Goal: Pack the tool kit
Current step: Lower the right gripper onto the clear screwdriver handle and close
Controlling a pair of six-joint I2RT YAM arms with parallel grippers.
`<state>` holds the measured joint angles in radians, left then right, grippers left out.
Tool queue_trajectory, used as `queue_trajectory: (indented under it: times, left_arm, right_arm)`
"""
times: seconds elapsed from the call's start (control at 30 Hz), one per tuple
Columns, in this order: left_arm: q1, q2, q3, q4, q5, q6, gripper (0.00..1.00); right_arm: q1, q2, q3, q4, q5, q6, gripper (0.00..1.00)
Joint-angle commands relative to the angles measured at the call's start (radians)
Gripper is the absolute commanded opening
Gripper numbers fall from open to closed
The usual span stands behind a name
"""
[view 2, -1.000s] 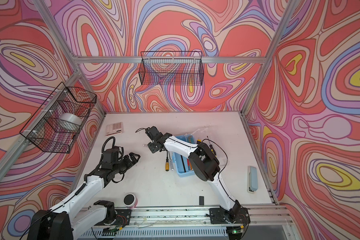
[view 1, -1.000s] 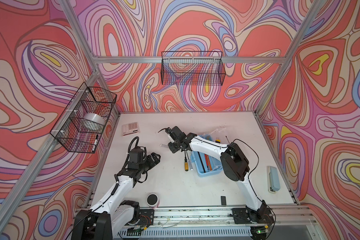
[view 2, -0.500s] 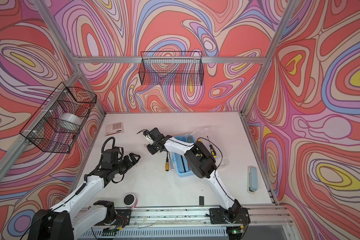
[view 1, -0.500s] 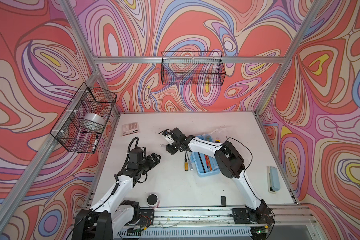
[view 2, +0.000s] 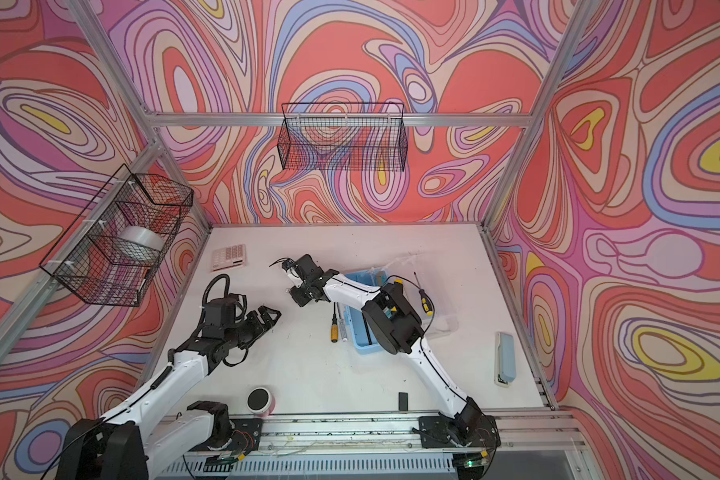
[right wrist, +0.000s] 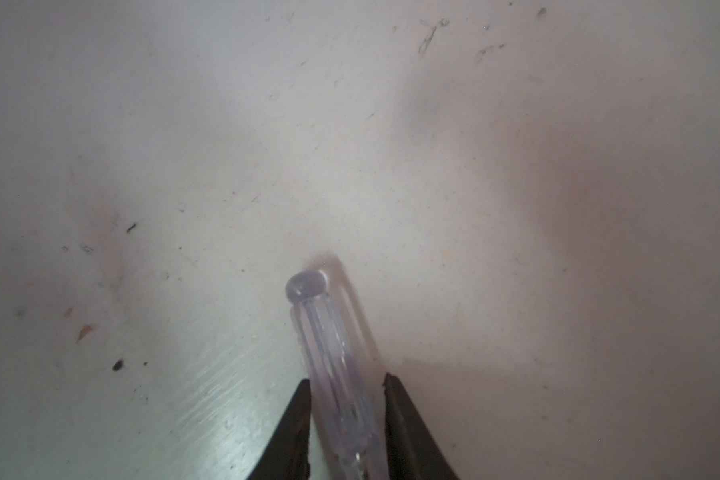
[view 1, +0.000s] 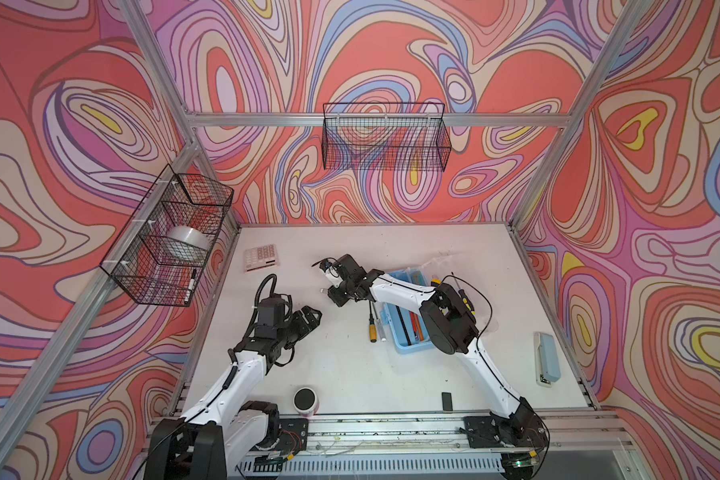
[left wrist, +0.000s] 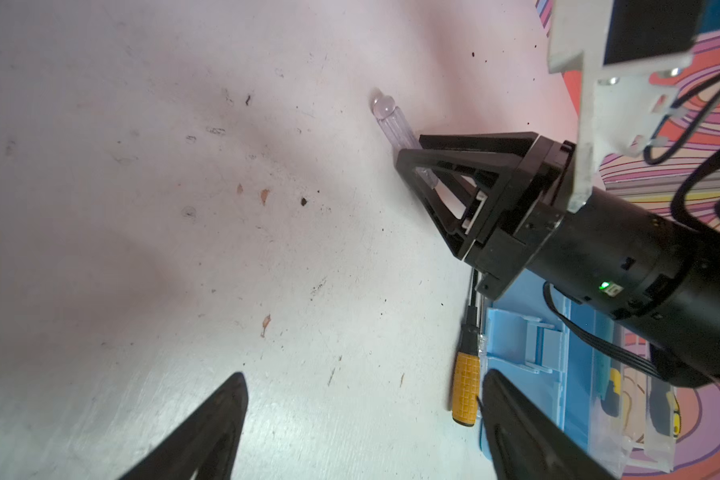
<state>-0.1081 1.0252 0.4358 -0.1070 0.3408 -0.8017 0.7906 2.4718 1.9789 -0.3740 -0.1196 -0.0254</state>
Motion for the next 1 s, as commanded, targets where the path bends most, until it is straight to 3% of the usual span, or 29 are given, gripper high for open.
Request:
queue_trajectory:
  times: [0.0, 0.3, 0.43, 0.5, 0.97]
  left_arm:
    - [0.011, -0.005, -0.016, 0.001, 0.004, -0.002, 0.88]
    - [0.012, -0.001, -0.021, 0.014, 0.01, -0.01, 0.87]
    - [0.012, 0.001, -0.02, 0.022, 0.012, -0.013, 0.87]
    - [0.012, 0.004, -0.02, 0.024, 0.012, -0.013, 0.87]
    - [0.012, 0.015, 0.01, 0.026, 0.021, -0.012, 0.87]
  right_arm:
    - [0.001, 0.021, -0.007, -0.032, 0.02, -0.007, 0.25]
    - [0.002, -0.05, -0.12, -0.019, 0.016, 0.034, 0.19]
    - [0.002, -0.075, -0.153, -0.03, 0.009, 0.06, 0.11]
    - [0.002, -0.086, -0.169, -0.032, 0.002, 0.077, 0.0]
    - [0.002, -0.247, -0.29, 0.019, -0.215, 0.277, 0.0]
